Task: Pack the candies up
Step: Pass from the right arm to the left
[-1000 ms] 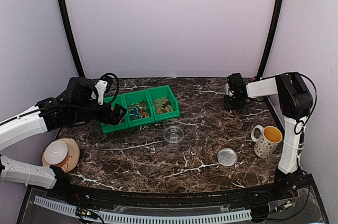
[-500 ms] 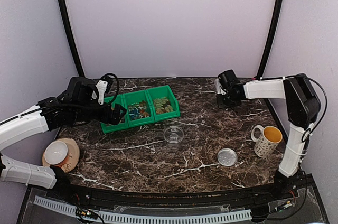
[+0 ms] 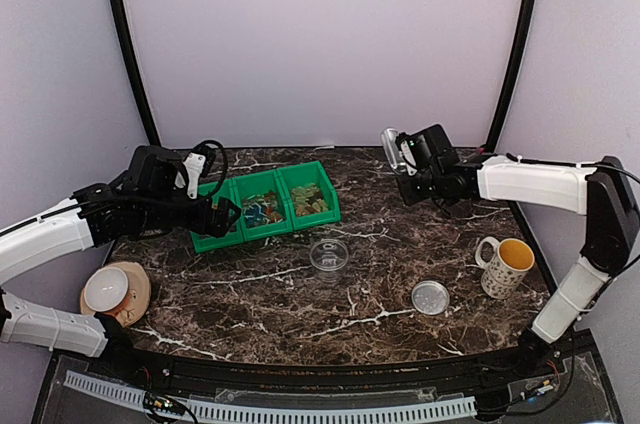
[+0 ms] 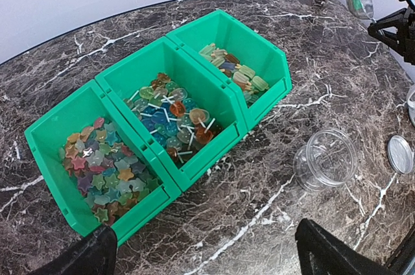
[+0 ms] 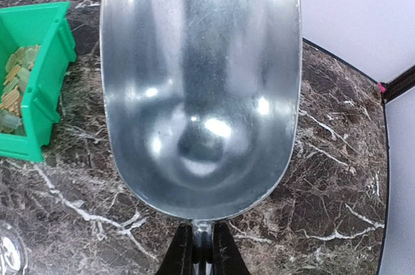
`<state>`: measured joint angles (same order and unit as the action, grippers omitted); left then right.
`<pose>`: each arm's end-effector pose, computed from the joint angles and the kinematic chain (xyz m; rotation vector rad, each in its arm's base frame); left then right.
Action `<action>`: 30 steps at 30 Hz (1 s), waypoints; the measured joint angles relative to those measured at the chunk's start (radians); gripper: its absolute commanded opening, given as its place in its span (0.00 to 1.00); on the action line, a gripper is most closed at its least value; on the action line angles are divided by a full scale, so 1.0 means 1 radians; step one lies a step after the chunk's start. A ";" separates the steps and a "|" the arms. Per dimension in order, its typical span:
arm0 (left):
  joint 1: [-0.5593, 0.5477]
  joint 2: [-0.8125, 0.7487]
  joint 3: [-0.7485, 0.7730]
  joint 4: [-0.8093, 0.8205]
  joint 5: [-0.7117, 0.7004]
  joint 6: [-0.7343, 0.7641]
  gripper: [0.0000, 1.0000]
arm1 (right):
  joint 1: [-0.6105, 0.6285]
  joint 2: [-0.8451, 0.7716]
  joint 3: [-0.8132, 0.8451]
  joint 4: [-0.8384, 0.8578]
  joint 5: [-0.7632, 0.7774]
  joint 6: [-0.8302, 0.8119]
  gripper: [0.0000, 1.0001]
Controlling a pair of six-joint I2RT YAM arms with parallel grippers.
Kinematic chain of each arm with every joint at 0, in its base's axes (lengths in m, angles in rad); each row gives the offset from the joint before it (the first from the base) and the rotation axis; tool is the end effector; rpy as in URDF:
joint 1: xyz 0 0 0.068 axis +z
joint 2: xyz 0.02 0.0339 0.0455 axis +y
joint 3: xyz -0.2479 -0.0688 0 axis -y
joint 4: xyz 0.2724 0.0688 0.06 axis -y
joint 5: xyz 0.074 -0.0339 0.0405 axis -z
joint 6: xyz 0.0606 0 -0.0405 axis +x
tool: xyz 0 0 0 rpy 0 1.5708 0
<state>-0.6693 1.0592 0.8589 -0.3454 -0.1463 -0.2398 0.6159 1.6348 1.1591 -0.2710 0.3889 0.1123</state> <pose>0.2345 -0.1743 0.2647 0.3685 2.1022 -0.3864 0.3406 0.2129 0.2011 -0.3718 2.2203 -0.0637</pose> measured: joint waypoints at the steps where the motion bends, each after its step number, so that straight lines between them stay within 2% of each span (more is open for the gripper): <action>1: 0.000 0.000 0.000 0.000 0.003 0.000 0.99 | 0.014 -0.016 -0.011 0.007 0.003 -0.011 0.00; 12: 0.005 0.000 -0.001 0.019 0.088 0.001 0.99 | 0.200 -0.135 -0.112 0.074 0.056 -0.157 0.00; 30: 0.005 0.000 -0.030 0.086 0.297 0.011 0.97 | 0.453 -0.132 -0.135 0.147 0.121 -0.377 0.00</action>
<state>-0.6647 1.0588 0.8288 -0.2596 0.1509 -0.2283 1.0687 1.5024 1.0237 -0.1242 0.5095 -0.2642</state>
